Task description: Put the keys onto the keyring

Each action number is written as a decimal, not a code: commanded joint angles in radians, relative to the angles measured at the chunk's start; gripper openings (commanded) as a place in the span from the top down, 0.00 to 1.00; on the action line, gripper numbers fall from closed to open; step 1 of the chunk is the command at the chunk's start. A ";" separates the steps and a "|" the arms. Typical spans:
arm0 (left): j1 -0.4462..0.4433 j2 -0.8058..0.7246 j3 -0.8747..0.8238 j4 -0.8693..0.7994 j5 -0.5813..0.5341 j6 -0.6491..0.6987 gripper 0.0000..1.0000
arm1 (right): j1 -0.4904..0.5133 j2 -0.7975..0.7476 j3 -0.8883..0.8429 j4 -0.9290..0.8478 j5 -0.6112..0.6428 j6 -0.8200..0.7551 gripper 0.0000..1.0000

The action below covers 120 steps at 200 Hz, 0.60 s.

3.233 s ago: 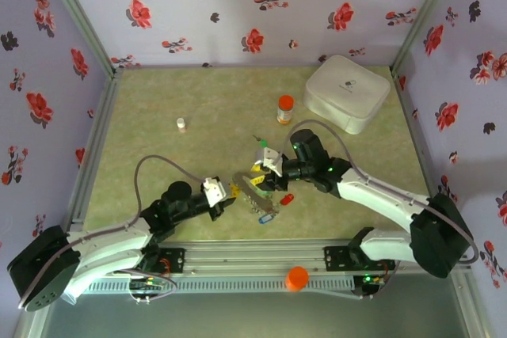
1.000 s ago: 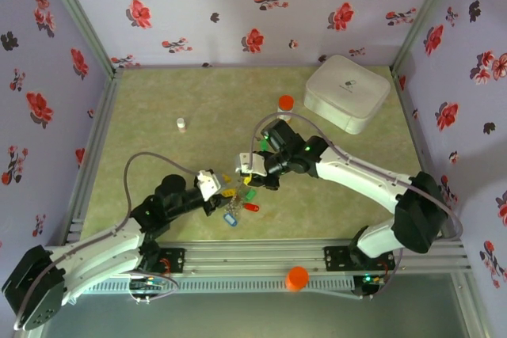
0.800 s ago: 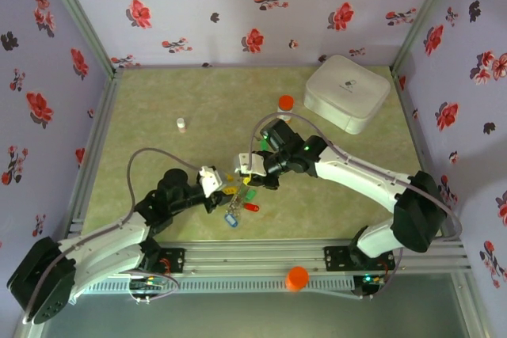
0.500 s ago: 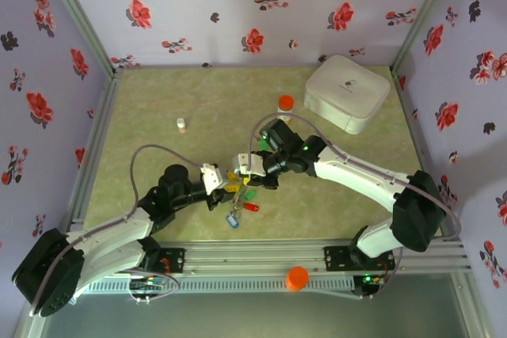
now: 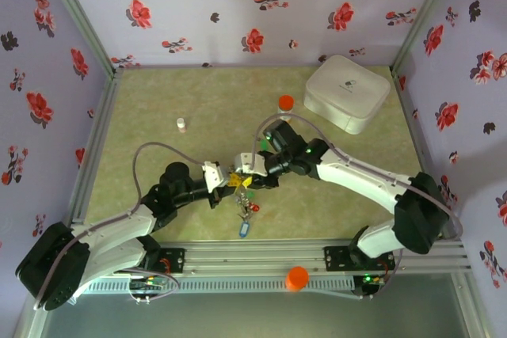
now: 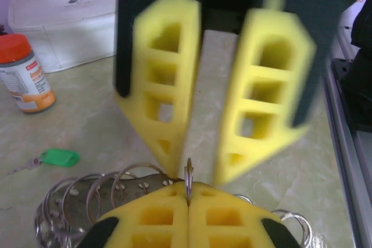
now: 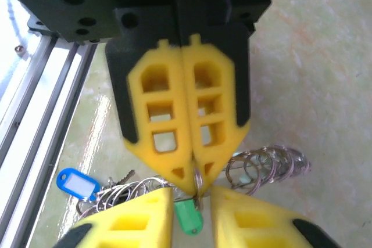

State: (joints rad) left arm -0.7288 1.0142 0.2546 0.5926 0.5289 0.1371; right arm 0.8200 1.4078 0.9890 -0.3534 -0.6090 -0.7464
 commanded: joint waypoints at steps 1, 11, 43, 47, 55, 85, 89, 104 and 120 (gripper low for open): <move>0.004 -0.022 -0.024 0.109 0.025 -0.024 1.00 | -0.079 -0.097 -0.161 0.327 -0.159 0.209 0.68; 0.005 -0.022 -0.045 0.148 0.025 -0.033 1.00 | -0.086 -0.119 -0.218 0.391 -0.168 0.236 0.66; 0.006 -0.007 -0.090 0.266 0.026 -0.064 1.00 | -0.084 -0.121 -0.294 0.494 -0.204 0.265 0.66; 0.006 -0.005 -0.093 0.282 0.027 -0.066 1.00 | -0.084 -0.119 -0.303 0.514 -0.204 0.269 0.67; 0.006 0.003 -0.100 0.309 0.034 -0.070 1.00 | -0.084 -0.114 -0.317 0.556 -0.201 0.284 0.67; 0.006 0.030 -0.109 0.360 0.063 -0.073 1.00 | -0.075 -0.072 -0.314 0.624 -0.225 0.311 0.70; 0.006 0.034 -0.108 0.364 0.065 -0.074 1.00 | -0.073 -0.066 -0.312 0.627 -0.233 0.314 0.71; 0.007 0.045 -0.109 0.377 0.069 -0.072 1.00 | -0.066 -0.049 -0.307 0.640 -0.253 0.320 0.71; 0.008 0.049 -0.109 0.383 0.069 -0.069 1.00 | -0.061 -0.040 -0.306 0.641 -0.271 0.317 0.72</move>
State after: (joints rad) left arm -0.7280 1.0588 0.1482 0.8719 0.5686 0.0776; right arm 0.7464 1.3468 0.6765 0.2245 -0.8165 -0.4583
